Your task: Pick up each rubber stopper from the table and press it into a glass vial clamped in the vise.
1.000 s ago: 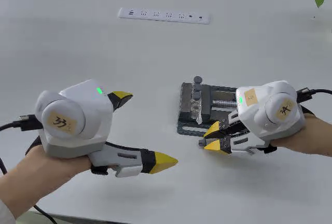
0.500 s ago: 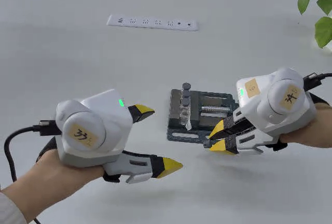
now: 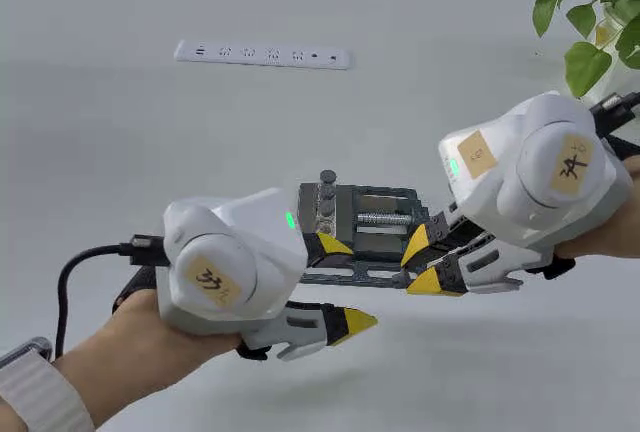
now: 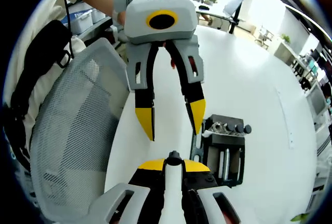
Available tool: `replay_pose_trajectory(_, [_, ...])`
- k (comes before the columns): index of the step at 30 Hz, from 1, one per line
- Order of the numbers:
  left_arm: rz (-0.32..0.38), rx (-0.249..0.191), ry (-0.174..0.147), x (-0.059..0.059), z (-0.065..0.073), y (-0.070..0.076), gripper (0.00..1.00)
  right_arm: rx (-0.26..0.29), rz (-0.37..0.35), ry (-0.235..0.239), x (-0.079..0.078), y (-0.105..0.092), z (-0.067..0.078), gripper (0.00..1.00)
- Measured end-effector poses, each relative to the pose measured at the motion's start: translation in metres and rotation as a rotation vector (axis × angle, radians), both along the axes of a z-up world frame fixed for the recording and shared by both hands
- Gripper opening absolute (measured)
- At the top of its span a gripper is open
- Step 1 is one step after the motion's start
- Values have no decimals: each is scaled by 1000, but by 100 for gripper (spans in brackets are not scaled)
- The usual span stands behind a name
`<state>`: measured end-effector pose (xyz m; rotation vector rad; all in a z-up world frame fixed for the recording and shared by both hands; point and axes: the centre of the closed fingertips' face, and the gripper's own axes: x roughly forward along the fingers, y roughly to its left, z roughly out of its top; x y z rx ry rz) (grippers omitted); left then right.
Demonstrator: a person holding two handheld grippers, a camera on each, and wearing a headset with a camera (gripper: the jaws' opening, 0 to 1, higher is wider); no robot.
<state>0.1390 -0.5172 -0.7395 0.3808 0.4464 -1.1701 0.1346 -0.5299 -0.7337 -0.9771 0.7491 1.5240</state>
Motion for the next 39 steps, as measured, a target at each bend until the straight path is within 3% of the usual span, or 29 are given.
replay_pose_trajectory(5, [-35,-22,0,-2,7,-13,20,-22,44,-14,-2,1,8,6])
replay_pose_trajectory(9, [-44,-34,-8,0,12,-18,18,-24,66,-17,-5,3,14,6])
replay_pose_trajectory(19, [-61,-34,-1,-2,15,-20,7,-51,106,-25,-6,0,9,6])
replay_pose_trajectory(39, [-75,-22,23,-8,12,-22,6,-99,168,-27,-13,0,4,6])
